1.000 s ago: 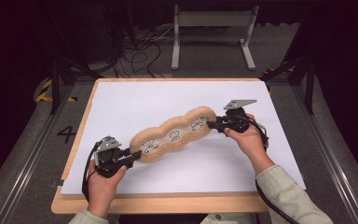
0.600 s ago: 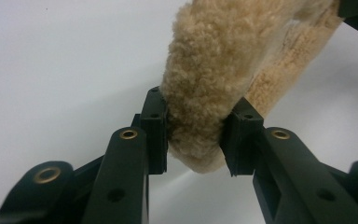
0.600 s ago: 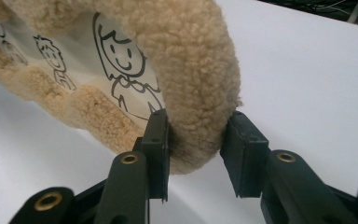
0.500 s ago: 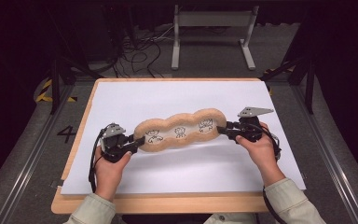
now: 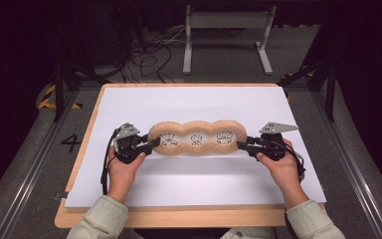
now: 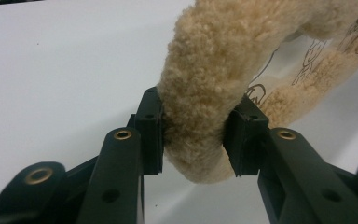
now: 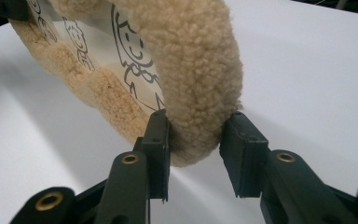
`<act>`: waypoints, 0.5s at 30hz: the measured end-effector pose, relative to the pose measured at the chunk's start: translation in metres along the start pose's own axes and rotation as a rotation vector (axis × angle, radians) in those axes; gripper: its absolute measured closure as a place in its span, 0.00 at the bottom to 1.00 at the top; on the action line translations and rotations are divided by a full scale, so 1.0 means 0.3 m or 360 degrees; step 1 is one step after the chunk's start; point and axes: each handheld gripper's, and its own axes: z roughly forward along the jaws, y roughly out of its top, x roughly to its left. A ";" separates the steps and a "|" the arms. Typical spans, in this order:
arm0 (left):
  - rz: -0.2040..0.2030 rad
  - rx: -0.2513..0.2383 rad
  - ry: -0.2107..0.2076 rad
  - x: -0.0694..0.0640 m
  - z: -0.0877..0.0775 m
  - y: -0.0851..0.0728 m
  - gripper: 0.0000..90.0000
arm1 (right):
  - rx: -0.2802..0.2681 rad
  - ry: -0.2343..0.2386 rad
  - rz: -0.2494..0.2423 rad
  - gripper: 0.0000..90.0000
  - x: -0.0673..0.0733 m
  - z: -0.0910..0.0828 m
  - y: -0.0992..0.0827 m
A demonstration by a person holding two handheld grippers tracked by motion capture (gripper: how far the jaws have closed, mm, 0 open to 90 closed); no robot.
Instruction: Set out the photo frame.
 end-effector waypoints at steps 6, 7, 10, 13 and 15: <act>0.0042 0.0042 0.0016 -0.009 0.026 0.001 0.69 | 0.0029 -0.0015 0.0022 0.72 -0.016 0.012 -0.035; 0.0032 0.0064 0.0004 -0.005 0.035 -0.003 0.69 | 0.0032 -0.0007 0.0028 0.72 -0.019 0.014 -0.040; 0.0033 0.0095 0.0011 -0.002 0.051 -0.009 0.69 | 0.0057 0.0005 0.0055 0.72 -0.025 0.025 -0.059; 0.0032 0.0115 0.0013 0.003 0.063 -0.015 0.68 | 0.0066 0.0008 0.0050 0.72 -0.026 0.029 -0.064; 0.0022 0.0120 0.0006 0.005 0.066 -0.018 0.68 | 0.0072 0.0019 0.0060 0.72 -0.029 0.031 -0.067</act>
